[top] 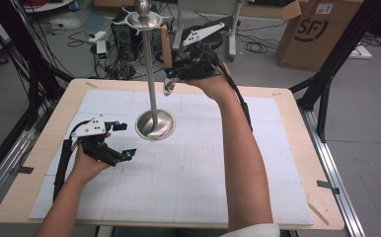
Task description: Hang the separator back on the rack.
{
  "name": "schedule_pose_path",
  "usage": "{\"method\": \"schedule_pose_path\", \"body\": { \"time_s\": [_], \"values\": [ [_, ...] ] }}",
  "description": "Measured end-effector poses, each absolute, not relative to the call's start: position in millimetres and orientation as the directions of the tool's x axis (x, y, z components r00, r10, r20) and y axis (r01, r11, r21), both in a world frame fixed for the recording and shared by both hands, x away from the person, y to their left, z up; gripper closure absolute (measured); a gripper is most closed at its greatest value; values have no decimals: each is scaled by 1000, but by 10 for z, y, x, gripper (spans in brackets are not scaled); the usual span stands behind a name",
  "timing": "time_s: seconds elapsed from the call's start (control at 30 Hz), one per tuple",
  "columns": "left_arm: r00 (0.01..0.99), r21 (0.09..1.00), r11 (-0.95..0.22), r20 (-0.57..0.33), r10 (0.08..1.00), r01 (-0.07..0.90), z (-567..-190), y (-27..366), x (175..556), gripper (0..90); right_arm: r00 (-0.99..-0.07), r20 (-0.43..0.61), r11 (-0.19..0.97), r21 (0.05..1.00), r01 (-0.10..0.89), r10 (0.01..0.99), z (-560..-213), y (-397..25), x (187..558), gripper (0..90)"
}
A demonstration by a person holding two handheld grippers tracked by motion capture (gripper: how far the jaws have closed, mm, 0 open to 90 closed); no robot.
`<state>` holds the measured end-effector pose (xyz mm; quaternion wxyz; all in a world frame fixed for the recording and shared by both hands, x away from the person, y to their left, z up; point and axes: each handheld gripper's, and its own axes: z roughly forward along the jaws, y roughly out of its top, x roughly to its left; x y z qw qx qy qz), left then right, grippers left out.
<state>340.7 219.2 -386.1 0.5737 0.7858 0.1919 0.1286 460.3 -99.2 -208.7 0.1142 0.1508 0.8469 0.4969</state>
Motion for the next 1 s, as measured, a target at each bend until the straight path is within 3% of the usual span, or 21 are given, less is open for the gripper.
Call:
{"method": "schedule_pose_path", "body": {
  "time_s": [0.1,0.63,1.0],
  "values": [
    [894,951,-270,-16,447,152,-3862,2202,3414,17,-926,-53,472,871,140,373,-2090,-989,4590,557],
    [891,952,-265,-19,453,155,-3864,2201,3413,17,-912,-135,474,878,71,387,-2006,-1302,4289,421],
    [896,949,-276,-13,443,150,-3856,2158,3403,17,-899,-133,448,891,77,418,-2000,-1672,4123,373]
  ]
}}
